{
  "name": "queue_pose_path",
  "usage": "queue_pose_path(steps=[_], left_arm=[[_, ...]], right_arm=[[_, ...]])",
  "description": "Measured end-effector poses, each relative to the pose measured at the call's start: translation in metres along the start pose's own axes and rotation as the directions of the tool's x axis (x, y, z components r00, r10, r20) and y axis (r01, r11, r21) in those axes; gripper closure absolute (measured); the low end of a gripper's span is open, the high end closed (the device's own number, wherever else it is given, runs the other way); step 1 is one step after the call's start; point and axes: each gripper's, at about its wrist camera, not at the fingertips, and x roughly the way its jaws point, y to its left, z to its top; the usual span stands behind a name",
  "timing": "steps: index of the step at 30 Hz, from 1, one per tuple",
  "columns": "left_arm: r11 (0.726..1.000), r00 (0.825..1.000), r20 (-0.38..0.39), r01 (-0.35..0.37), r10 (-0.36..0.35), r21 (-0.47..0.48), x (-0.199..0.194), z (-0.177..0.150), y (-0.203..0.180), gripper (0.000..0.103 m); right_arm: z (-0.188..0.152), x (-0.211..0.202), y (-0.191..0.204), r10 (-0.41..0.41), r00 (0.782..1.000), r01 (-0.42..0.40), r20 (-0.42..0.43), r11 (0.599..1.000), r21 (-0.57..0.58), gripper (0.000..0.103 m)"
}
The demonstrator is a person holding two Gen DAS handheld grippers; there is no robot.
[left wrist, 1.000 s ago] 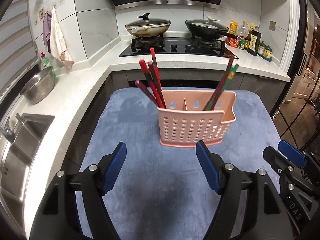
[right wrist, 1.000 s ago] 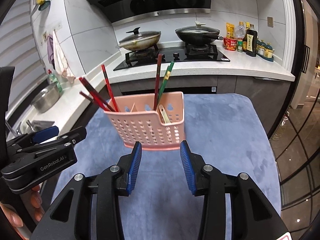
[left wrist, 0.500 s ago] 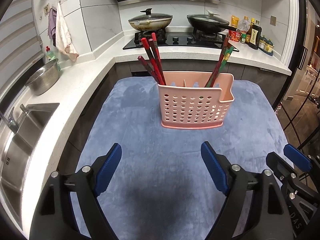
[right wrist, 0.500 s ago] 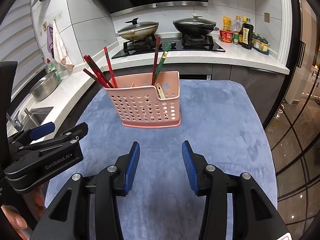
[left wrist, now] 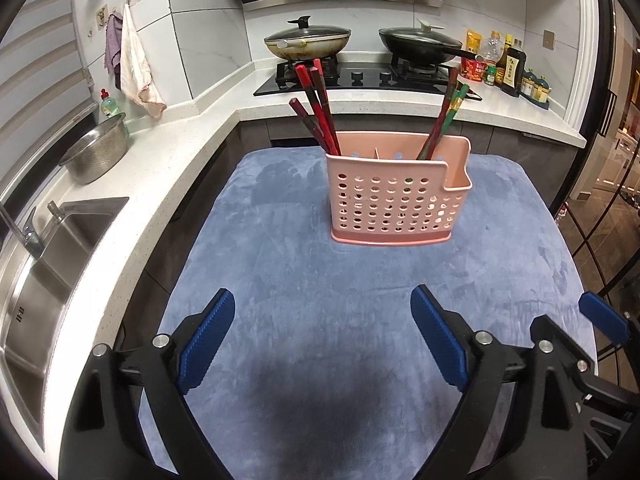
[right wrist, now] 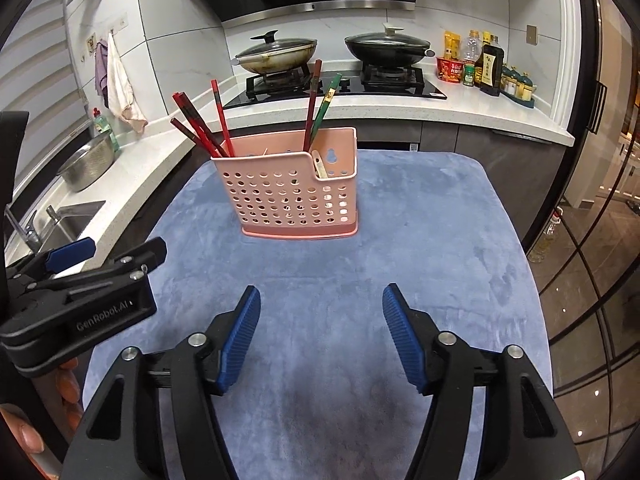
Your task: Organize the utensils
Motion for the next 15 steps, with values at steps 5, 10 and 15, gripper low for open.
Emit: queue_pose_path(steps=[5, 10, 15], left_arm=[[1.0, 1.0, -0.008, 0.002, -0.002, 0.008, 0.0011, -0.0041, -0.0028, 0.016], [1.0, 1.0, -0.013, -0.003, 0.003, 0.018, 0.0022, -0.0063, -0.0056, 0.013], [1.0, 1.0, -0.023, -0.002, 0.003, 0.018, 0.0045, -0.0066, -0.0056, 0.011]], right_arm=[[-0.0003, -0.0013, -0.001, -0.018, 1.0, 0.018, 0.006, 1.0, -0.006, 0.032], [-0.0015, -0.0012, -0.0041, -0.029, 1.0, 0.029, 0.007, 1.0, 0.004, 0.027], [-0.0015, -0.0021, -0.0033, -0.052, 0.998, 0.052, 0.019, 0.999, -0.013, 0.018]])
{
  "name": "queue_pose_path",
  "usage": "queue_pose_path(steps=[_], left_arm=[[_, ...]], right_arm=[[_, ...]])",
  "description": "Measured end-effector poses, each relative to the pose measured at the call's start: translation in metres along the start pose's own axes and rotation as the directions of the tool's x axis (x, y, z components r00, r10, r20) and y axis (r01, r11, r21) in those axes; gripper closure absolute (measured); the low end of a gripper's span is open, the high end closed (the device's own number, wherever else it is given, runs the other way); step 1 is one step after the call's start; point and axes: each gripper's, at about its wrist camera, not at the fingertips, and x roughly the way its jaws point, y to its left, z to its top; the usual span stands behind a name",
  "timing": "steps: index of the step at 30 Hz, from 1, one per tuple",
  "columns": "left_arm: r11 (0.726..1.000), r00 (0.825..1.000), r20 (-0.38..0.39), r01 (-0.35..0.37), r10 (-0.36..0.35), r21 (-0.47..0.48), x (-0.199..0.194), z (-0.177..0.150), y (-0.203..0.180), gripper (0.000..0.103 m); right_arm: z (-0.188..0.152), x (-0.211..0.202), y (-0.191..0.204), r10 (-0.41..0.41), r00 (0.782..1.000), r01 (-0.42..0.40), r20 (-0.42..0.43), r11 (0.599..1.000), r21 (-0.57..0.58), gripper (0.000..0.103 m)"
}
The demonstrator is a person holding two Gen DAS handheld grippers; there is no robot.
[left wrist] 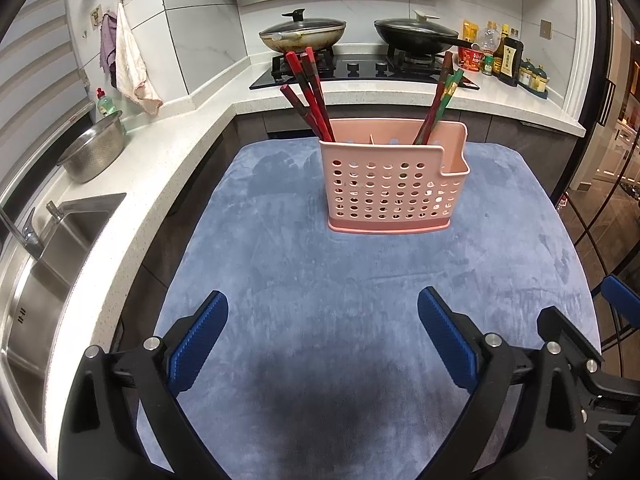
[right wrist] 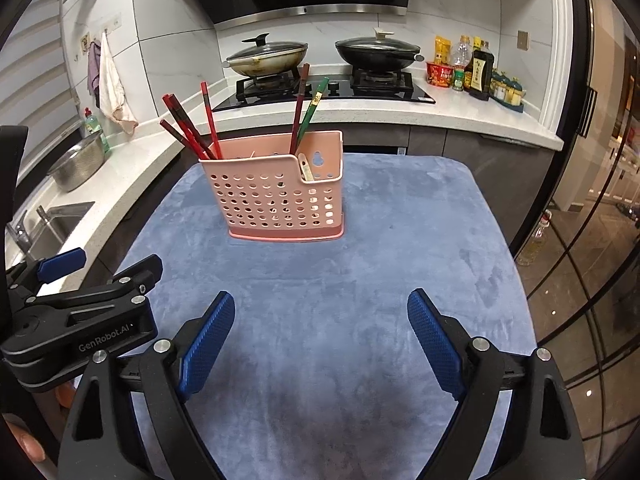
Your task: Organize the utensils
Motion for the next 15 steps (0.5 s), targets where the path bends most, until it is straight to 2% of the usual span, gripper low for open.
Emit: queue_pose_path(steps=[12, 13, 14, 15], left_arm=[[0.999, 1.0, -0.002, -0.028, 0.028, -0.028, 0.0022, -0.0016, 0.0076, 0.01], [0.999, 1.0, 0.001, -0.031, 0.031, -0.031, 0.002, -0.0013, 0.0087, 0.01], [0.999, 1.0, 0.003, -0.031, 0.031, -0.033, 0.0017, -0.0009, 0.0091, 0.01], [0.999, 0.999, 0.006, -0.032, 0.032, -0.034, 0.0011, -0.0006, 0.0098, 0.01]], right_arm=[[-0.0002, 0.0034, 0.0015, -0.024, 1.0, 0.024, -0.006, 1.0, -0.01, 0.016], [-0.0001, 0.0036, 0.0015, -0.025, 1.0, 0.025, -0.007, 1.0, -0.009, 0.015], [-0.0002, 0.0042, 0.0013, -0.024, 1.0, 0.024, -0.011, 1.0, -0.009, 0.006], [-0.0002, 0.0045, 0.0009, -0.018, 1.0, 0.017, -0.013, 1.0, -0.006, 0.007]])
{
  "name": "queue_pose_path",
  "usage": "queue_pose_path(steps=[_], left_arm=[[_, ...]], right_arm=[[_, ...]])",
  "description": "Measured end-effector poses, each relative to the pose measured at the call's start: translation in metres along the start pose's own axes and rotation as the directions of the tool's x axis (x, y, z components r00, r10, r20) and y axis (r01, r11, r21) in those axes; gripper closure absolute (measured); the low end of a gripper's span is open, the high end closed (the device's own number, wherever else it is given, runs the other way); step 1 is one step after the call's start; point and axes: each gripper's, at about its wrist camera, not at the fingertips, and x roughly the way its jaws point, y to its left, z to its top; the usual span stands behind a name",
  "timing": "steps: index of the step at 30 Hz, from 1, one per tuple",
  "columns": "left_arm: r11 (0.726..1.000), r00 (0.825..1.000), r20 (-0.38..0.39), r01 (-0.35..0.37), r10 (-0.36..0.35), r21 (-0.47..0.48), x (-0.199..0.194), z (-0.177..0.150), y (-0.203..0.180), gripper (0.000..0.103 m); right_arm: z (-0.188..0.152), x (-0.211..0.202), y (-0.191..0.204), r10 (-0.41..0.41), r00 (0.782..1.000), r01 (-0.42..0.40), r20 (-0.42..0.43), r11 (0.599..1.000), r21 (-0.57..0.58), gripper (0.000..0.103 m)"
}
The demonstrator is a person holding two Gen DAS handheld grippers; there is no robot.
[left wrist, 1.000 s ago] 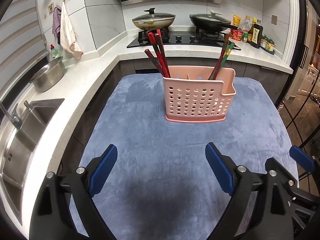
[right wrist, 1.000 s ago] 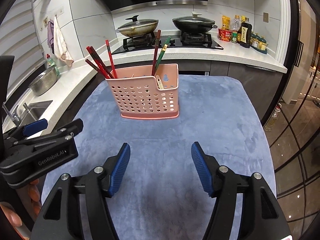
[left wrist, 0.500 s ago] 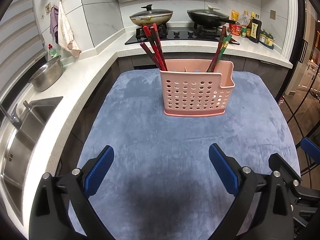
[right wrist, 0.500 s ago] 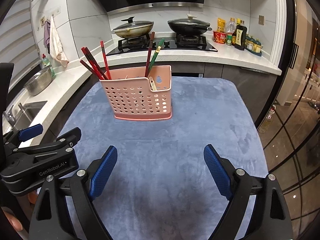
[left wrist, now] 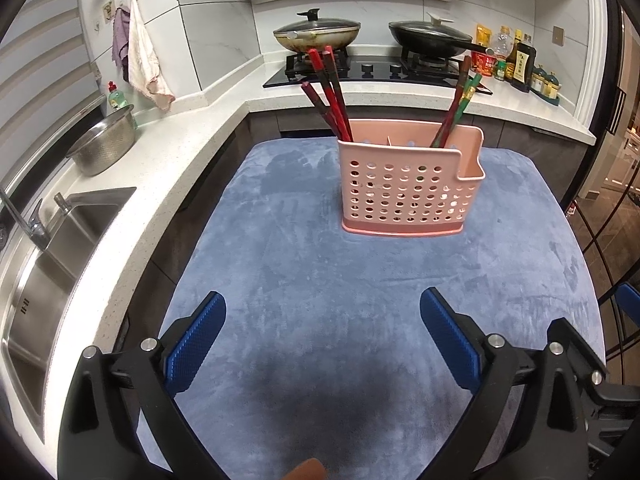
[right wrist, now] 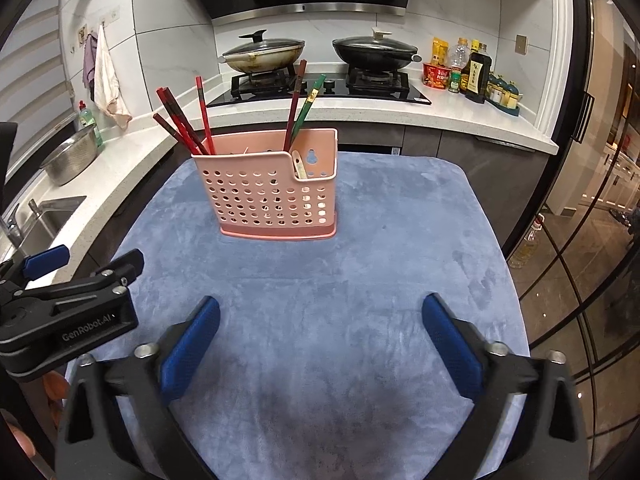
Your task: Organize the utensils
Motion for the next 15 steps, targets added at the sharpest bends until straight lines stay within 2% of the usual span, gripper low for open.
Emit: queue_pose_path(steps=[15], left_arm=[[1.0, 1.0, 0.021, -0.011, 0.011, -0.008, -0.0033, 0.0017, 0.0006, 0.01]], right_arm=[[0.0019, 0.0021, -0.002, -0.004, 1.0, 0.004, -0.001, 1.0, 0.013, 0.007]])
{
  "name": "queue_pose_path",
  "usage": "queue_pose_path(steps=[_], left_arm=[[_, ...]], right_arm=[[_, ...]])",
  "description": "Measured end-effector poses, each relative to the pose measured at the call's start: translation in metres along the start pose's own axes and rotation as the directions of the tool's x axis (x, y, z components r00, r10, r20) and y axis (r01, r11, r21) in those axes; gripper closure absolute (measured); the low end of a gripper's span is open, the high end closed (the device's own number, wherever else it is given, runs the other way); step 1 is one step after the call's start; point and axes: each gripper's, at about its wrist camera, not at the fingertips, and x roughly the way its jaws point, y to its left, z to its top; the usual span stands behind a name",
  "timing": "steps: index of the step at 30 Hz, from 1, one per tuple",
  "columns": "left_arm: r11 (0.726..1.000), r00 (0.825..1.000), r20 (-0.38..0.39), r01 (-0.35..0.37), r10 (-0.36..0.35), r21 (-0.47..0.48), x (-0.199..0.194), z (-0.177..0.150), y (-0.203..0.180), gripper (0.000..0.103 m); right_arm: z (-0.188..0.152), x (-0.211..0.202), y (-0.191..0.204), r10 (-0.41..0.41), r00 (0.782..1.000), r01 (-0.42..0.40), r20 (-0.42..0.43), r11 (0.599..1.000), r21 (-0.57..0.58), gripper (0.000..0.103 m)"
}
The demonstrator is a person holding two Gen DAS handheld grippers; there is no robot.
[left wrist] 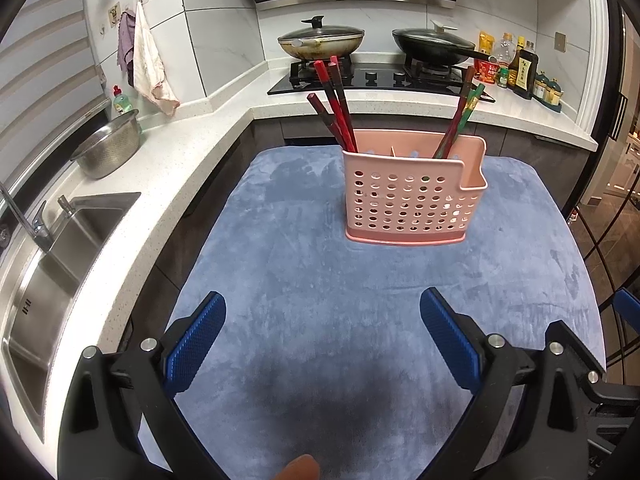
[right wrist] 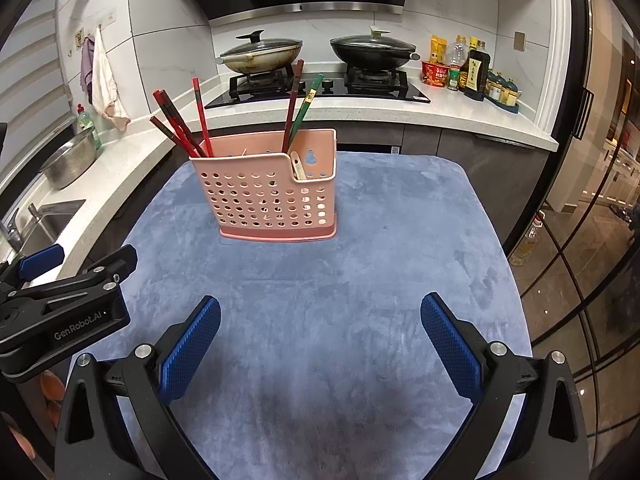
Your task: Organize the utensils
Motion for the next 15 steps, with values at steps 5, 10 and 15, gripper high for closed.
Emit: queue_pose_path(steps=[5, 10, 15], left_arm=[[1.0, 1.0, 0.004, -0.001, 0.001, -0.005, 0.0005, 0.0007, 0.0008, 0.01], [1.0, 1.0, 0.011, -0.003, 0.003, -0.016, 0.0002, 0.0008, 0.0026, 0.01], [1.0, 1.0, 0.016, -0.005, 0.005, -0.022, -0.0002, 0.0004, 0.0041, 0.01]], right_arm=[[0.0006, 0.0011, -0.0006, -0.002, 1.0, 0.002, -0.001, 1.0, 0.003, 0.007], [0.001, 0.0019, -0.0007, -0.007, 1.0, 0.007, 0.003, 1.0, 0.004, 0.007], [0.0011, 0.0018, -0.001, -0.009, 1.0, 0.009, 0.003, 1.0, 0.002, 0.007]])
